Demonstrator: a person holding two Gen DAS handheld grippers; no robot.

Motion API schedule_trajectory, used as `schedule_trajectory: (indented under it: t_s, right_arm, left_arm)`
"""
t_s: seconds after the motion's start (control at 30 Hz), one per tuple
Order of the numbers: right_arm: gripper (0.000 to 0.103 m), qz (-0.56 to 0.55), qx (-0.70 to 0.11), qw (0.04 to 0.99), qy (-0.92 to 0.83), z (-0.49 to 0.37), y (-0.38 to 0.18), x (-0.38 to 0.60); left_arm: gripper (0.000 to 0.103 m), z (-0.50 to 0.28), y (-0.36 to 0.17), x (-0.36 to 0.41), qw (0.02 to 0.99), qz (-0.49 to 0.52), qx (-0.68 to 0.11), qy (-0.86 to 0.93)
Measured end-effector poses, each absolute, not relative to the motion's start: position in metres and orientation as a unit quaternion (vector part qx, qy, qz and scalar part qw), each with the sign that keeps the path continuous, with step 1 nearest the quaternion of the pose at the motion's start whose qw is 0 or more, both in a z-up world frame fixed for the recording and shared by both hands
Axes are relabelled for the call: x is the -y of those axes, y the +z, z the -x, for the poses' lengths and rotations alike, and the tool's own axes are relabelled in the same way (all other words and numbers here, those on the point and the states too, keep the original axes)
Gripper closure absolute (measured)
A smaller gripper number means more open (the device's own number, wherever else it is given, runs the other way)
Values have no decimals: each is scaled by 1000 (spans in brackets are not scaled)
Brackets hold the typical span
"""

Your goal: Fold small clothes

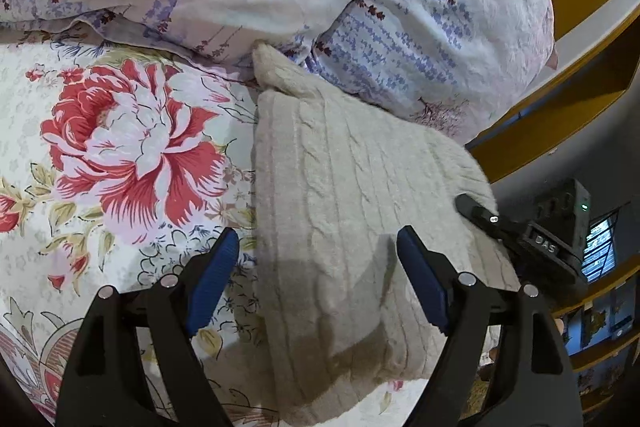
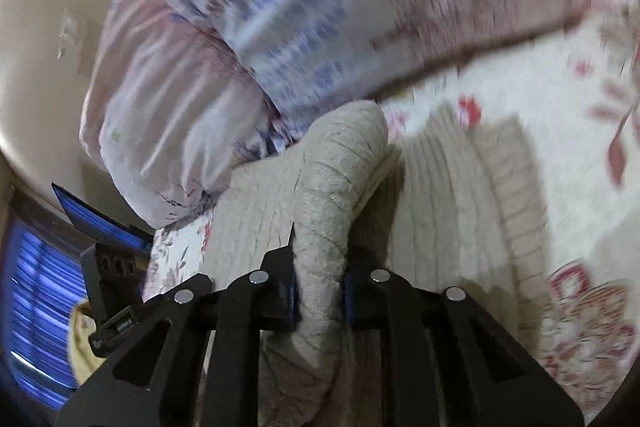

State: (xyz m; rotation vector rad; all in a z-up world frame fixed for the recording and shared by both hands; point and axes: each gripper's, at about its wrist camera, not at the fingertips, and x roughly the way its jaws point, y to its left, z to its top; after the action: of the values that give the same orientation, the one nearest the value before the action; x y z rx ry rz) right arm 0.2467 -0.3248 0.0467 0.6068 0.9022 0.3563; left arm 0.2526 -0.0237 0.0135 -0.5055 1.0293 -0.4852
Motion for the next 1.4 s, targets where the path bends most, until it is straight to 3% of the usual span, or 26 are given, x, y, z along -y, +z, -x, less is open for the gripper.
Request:
schedule_trajectory:
  t_s: [0.13,0.23,0.53,0.67,0.73,0.87,0.93,1.1,1.33,1.37,1.4]
  right_arm:
    - [87,-235,-385,884,125,-233,77,339]
    - [87,-205,-396,892,79,-232,76,351]
    - [87,-197,-374,904,67,-226,84,362]
    - [87,-192,-427,883,22,-237,52,372]
    - [80,-208,-457,864,16,-242,32,379]
    - [50,-271,-425,863,9,-221,48,405]
    - [46,-290,-410,864,24,-207,59,414]
    - [46,-301,-406,861,59,-163,69,418]
    - [48,-288,-410,861,89,-135,67,399]
    - [55,-279,-412,863,90,-134,65,395]
    - [72,-271,-416,863,90,-134,64,391]
  left_arm:
    - [20,-248,16,23,811,235,-482,-234]
    - [20,-246,17,29,809,229,-484,-243]
    - [21,-243,17,46,798,221,-489,-273]
    - [22,-240,17,51,795,218,-489,-285]
    - [22,-238,17,52,790,220,-492,-293]
    - [22,-229,17,49,782,235,-492,-303]
    - [22,-224,19,47,779,242,-490,-307]
    - [24,-209,20,46,781,233,-494,-303]
    - [41,-196,10,51,765,233,-520,-301]
    - [47,-194,9,51,764,234,-521,-301]
    - [57,-193,8,53,762,232,-523,-302]
